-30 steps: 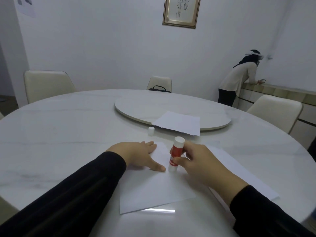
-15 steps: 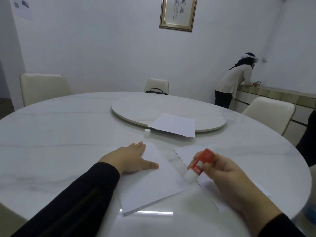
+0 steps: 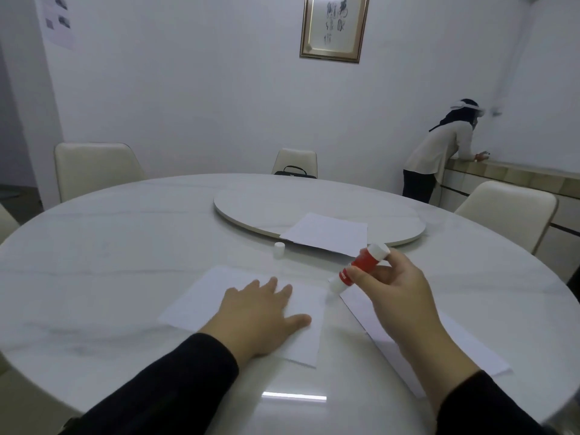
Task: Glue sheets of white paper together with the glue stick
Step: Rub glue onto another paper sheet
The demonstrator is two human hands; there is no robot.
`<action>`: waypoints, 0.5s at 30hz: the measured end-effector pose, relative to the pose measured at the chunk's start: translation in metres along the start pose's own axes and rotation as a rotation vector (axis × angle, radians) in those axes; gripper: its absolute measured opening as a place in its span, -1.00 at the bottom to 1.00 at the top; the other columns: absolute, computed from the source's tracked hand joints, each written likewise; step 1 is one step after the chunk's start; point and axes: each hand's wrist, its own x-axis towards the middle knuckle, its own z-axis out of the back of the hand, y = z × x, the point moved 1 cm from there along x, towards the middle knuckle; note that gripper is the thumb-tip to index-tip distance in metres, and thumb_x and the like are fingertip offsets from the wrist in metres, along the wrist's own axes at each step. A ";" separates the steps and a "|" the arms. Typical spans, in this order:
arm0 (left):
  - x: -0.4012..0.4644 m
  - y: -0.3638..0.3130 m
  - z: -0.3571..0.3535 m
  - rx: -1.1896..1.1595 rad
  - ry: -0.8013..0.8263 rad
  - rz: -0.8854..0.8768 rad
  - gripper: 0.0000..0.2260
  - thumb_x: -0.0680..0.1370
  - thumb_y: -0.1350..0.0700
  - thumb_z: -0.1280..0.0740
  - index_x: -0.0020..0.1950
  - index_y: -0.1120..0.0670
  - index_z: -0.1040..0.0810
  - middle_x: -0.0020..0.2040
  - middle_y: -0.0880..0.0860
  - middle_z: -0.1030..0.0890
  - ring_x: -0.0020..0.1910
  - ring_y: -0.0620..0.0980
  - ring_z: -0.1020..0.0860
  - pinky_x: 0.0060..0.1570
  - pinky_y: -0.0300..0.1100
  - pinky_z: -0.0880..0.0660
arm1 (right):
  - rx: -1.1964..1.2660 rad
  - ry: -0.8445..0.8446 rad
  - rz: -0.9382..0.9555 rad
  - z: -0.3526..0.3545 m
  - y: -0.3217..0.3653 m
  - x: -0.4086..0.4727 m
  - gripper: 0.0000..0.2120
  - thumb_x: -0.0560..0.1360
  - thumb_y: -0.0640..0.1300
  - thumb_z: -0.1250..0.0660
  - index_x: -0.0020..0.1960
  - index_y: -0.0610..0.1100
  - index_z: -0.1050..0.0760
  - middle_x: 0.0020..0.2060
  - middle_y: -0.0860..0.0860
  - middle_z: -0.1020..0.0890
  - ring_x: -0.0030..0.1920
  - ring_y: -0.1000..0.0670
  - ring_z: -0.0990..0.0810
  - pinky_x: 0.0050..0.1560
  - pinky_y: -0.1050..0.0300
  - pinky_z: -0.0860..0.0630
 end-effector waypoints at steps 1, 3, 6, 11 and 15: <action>0.000 -0.006 0.001 0.047 -0.055 0.048 -0.35 0.49 -0.38 0.08 0.51 -0.10 -0.10 0.53 0.00 -0.14 0.45 0.09 -0.18 0.30 0.06 -0.16 | -0.023 -0.009 0.009 -0.004 0.002 0.004 -0.84 0.40 -0.12 -0.44 -0.14 0.08 -0.49 -0.25 0.05 -0.69 -0.14 0.11 -0.62 -0.16 0.21 -0.46; 0.000 -0.010 0.003 0.068 -0.116 0.095 -0.35 0.50 -0.36 0.09 0.50 -0.06 -0.13 0.53 0.04 -0.14 0.43 0.11 -0.20 0.27 0.05 -0.18 | -0.047 -0.020 0.008 -0.010 0.005 0.011 -0.86 0.40 -0.13 -0.43 -0.16 0.05 -0.48 -0.28 0.09 -0.67 -0.14 0.06 -0.61 -0.14 0.17 -0.46; 0.002 0.000 0.007 -0.099 -0.147 -0.056 -0.36 0.50 -0.35 -0.03 0.52 -0.14 -0.03 0.57 -0.10 0.05 0.52 0.01 0.02 0.41 -0.01 -0.04 | -0.062 0.001 -0.018 -0.017 0.005 0.020 -0.84 0.39 -0.15 -0.42 -0.19 0.06 -0.47 -0.33 0.12 -0.62 -0.19 0.07 -0.58 -0.19 0.16 -0.46; -0.001 0.011 0.006 -0.246 0.148 -0.288 -0.39 0.50 -0.33 -0.12 0.50 -0.25 -0.02 0.54 -0.25 0.07 0.51 -0.20 0.15 0.46 -0.13 0.19 | -0.098 0.039 -0.036 -0.024 -0.005 0.026 -0.84 0.42 -0.13 -0.41 -0.18 0.06 -0.44 -0.26 0.13 -0.61 -0.21 0.14 -0.56 -0.30 0.24 -0.38; 0.003 -0.003 -0.003 -0.120 0.036 -0.232 -0.36 0.53 -0.34 0.02 0.54 -0.14 0.07 0.56 -0.13 0.09 0.53 -0.08 0.11 0.48 -0.05 0.13 | -0.192 0.094 -0.008 -0.034 -0.009 0.034 -0.86 0.43 -0.14 -0.39 -0.11 0.01 -0.44 -0.20 0.07 -0.64 -0.15 0.08 -0.58 -0.28 0.21 -0.38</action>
